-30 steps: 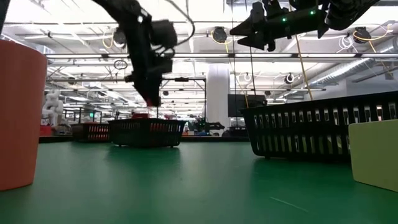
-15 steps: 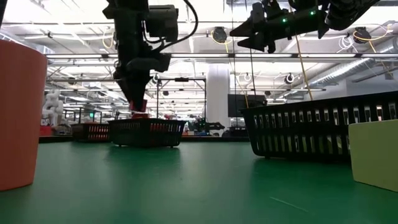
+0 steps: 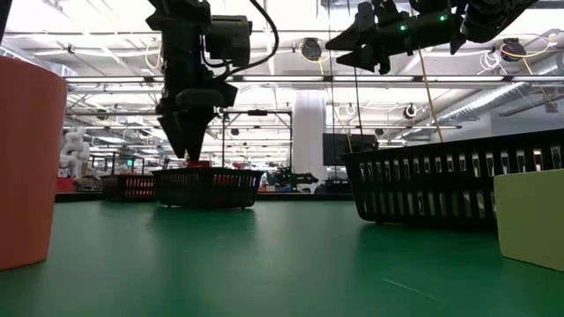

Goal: Sort & place blocks by color
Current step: Put the light orange block into the top black bin

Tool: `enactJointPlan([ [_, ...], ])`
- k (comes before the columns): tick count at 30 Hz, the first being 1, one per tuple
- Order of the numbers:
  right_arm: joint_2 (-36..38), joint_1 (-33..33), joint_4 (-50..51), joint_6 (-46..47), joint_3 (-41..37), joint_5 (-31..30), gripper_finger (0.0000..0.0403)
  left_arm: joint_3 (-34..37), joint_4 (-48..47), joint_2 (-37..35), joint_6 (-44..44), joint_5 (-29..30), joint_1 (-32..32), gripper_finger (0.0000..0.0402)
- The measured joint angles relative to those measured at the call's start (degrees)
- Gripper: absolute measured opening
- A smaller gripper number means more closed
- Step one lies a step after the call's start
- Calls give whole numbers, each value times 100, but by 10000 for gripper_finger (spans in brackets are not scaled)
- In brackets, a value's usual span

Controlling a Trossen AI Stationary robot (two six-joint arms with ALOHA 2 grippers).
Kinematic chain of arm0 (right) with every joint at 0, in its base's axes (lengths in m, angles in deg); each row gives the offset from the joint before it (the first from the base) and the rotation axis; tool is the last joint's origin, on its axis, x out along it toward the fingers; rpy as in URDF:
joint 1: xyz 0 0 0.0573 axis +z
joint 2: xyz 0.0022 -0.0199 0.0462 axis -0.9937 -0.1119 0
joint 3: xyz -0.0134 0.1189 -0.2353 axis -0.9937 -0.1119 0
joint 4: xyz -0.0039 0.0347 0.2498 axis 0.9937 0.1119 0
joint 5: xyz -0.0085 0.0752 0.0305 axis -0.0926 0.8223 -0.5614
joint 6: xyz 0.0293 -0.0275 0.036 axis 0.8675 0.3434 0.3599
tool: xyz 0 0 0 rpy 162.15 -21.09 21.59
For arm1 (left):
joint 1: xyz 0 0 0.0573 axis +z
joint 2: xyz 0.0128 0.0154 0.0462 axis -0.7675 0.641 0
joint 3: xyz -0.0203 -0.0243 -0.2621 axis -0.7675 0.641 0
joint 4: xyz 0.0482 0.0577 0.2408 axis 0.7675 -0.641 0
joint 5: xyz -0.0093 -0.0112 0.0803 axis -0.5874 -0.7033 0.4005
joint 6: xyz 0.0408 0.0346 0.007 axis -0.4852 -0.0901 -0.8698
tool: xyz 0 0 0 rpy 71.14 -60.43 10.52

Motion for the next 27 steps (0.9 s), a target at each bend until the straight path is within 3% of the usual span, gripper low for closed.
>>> enactJointPlan([
  [7, 1, 0, 51, -2, 0, 2, 302, -7, -126, -211, 361, -739, -333, 388],
  [12, 2, 0, 157, 0, 0, 4, 302, -9, -71, -525, 704, -1011, -1017, 389],
  [21, 148, 3, 298, 11, -2, 4, 302, -11, 1035, -608, 757, -583, -2855, 390],
  [27, 271, 202, 390, 296, -2, 5, 302, 9, 1616, -600, 1370, 154, -3989, 390],
])
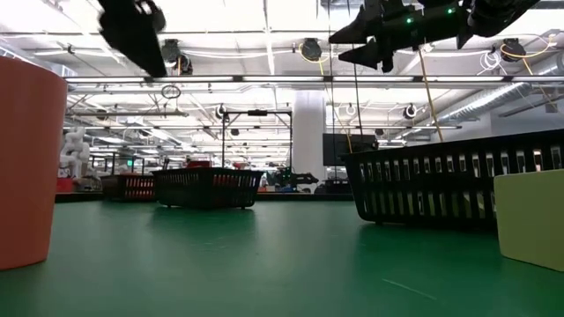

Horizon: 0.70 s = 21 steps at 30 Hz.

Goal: Sort & place blocks by color
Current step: Put the light orange block into the top black bin

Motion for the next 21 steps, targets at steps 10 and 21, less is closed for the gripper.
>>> enactJointPlan([
  [10, -2, 753, 183, 531, 0, 0, 302, 799, 1652, 0, 865, 738, -1153, 390],
  [21, -7, 1632, 576, 759, 0, -5, 302, 1527, 2906, 377, 272, 987, -1603, 390],
])
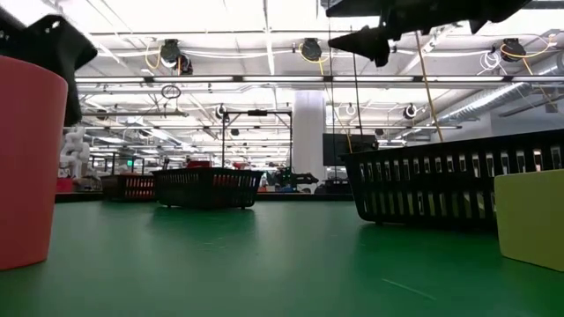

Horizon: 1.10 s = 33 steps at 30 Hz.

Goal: Sort & place blocks by color
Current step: Put the light orange block into the top black bin

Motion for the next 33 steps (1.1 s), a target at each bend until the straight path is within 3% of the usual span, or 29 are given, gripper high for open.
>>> enactJointPlan([
  [12, 0, 229, 194, -16, 0, -18, 302, -7, 1223, 772, -404, -130, 72, 390],
  [23, -2, 229, 544, 148, 0, -18, 302, -186, 1434, 1484, -356, 201, 81, 383],
  [27, -2, 229, 539, 146, 0, -18, 302, -210, 1430, 1487, -372, 302, 122, 331],
  [33, 0, 227, 529, 134, 0, -18, 302, -212, 1421, 1487, -375, 299, 150, 204],
])
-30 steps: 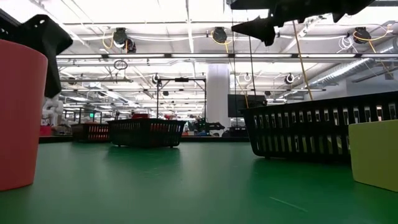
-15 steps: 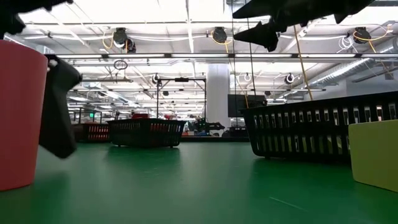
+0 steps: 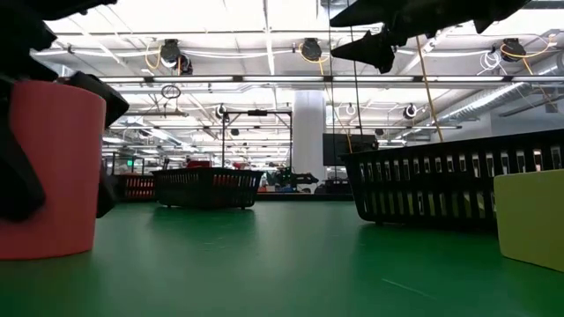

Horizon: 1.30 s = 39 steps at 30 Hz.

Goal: Sort & place blocks by color
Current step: Put the light orange block into the top black bin

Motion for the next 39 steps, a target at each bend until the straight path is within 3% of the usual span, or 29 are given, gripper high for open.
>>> enactJointPlan([
  [4, -2, 2, -2, -5, 0, 0, 302, 1, 0, -2, -89, -2, 1, 128],
  [14, 0, 0, -9, -8, 0, 0, 302, -9, 402, -167, -271, 11, 461, 128],
  [22, 45, 0, 136, -32, 0, 0, 302, -2, -69, -938, -209, 517, 1233, 128],
  [30, 63, 0, 205, -32, 2, 0, 302, -2, -2483, -2445, -111, 836, 2356, 128],
  [39, 63, 0, 208, -51, 2, 0, 302, -2, -5115, -3852, -212, 522, 4432, 128],
])
